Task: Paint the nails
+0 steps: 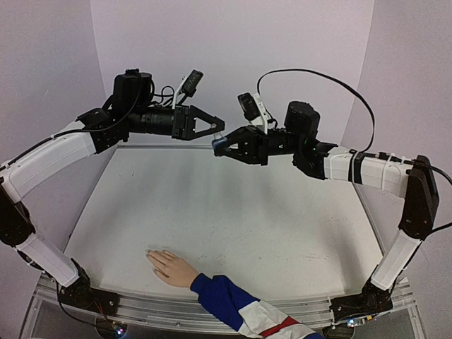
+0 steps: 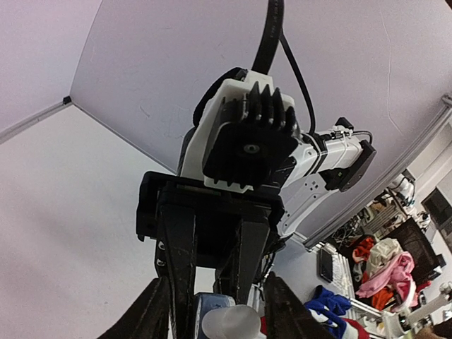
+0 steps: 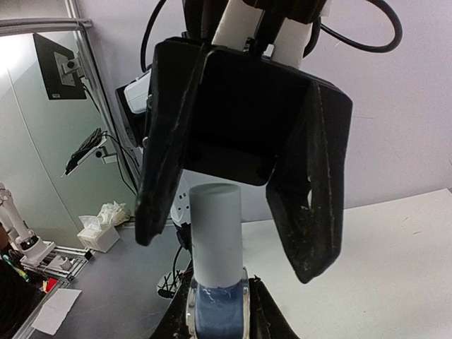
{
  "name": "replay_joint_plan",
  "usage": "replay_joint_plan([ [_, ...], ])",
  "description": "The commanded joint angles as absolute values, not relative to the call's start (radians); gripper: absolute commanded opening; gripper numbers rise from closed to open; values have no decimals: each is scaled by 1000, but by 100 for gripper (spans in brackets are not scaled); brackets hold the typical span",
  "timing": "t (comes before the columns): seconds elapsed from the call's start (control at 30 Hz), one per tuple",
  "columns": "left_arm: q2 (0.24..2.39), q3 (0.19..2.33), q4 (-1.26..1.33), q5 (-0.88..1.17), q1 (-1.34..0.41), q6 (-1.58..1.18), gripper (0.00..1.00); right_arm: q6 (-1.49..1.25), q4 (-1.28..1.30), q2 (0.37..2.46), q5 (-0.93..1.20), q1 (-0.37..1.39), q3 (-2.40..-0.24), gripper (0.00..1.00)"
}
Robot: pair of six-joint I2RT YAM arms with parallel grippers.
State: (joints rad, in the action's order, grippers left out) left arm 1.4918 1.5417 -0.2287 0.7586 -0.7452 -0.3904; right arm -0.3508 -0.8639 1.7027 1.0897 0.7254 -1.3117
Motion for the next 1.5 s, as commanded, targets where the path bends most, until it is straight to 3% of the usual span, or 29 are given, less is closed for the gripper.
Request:
replay_joint_plan([
  [0.0, 1463, 1558, -176, 732, -749, -377, 42, -367, -958, 1687, 1083, 726, -1342, 0],
  [0.13, 1475, 1568, -197, 707, -754, -369, 28, -356, -957, 1674, 1019, 726, -1330, 0],
  [0.27, 1487, 1598, -257, 612, -770, -342, 15, -286, -920, 1624, 726, 732, -1283, 0],
  [0.3, 1491, 1605, -269, 579, -772, -345, 11, -240, -871, 1603, 565, 755, -1274, 0],
  [0.4, 1509, 1634, -316, 467, -775, -382, 3, 19, -892, 1548, -275, 941, -1214, 0],
  [0.43, 1516, 1644, -327, 445, -776, -390, 0, 89, -966, 1538, -357, 979, -1175, 0],
  [0.73, 1562, 1684, -343, 474, -775, -415, 1, 117, -1025, 1548, -220, 992, -1183, 0],
  [0.83, 1563, 1689, -350, 487, -775, -412, 8, 115, -1013, 1544, -183, 991, -1183, 0],
  [1.07, 1535, 1715, -426, 482, -771, -349, 63, 89, -892, 1547, 65, 945, -1216, 0],
  [1.2, 1507, 1751, -533, 444, -760, -304, 79, 89, -731, 1577, 211, 913, -1284, 0],
  [1.3, 1482, 1739, -552, 460, -747, -318, 83, 94, -694, 1583, 243, 911, -1299, 0],
  [1.47, 1511, 1790, -621, 499, -739, -336, 70, 97, -682, 1595, 245, 911, -1307, 0],
])
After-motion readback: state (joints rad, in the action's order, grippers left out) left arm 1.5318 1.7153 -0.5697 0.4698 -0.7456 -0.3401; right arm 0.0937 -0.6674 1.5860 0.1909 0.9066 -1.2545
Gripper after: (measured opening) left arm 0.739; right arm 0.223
